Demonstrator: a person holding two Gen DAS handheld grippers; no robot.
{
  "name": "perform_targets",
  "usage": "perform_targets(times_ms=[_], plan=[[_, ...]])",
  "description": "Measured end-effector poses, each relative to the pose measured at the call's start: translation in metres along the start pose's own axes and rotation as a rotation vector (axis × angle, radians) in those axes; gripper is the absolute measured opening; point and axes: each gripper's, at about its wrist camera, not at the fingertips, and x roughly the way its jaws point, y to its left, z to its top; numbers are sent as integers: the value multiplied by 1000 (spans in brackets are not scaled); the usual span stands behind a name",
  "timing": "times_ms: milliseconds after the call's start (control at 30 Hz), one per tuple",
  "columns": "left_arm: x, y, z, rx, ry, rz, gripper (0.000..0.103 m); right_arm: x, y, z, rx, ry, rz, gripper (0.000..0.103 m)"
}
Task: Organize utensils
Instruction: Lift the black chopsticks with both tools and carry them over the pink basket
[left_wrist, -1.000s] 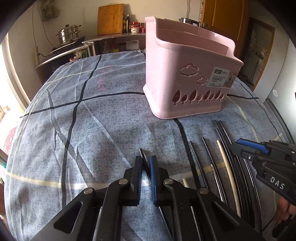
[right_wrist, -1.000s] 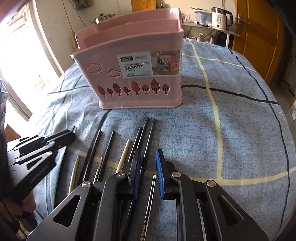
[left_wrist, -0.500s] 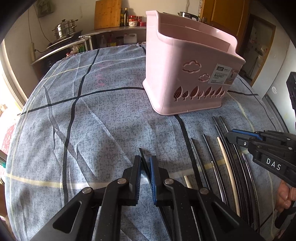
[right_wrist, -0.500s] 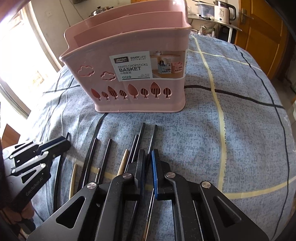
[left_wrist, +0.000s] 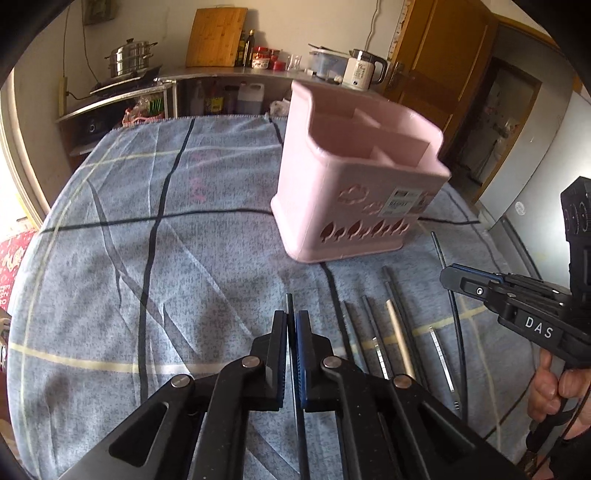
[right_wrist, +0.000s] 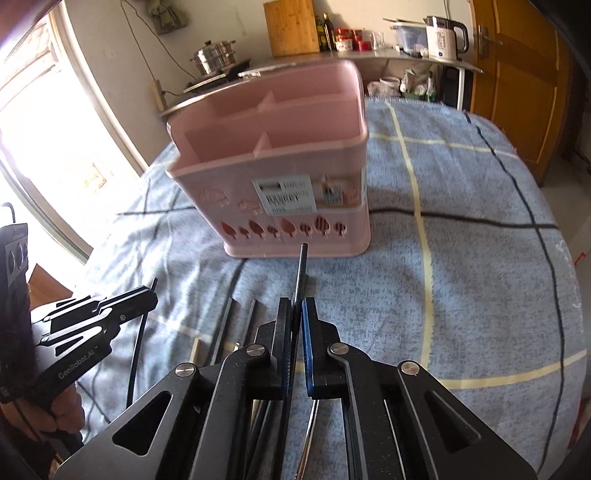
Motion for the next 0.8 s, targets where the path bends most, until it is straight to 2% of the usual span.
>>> perform_targets(times_ms=[467, 800], plan=[[-95, -30, 43, 59, -176, -56, 4, -79, 19, 26, -39, -174, 43, 5], [-132, -55, 61, 114, -250, -63, 4, -123, 27, 35, -69, -270, 64, 5]])
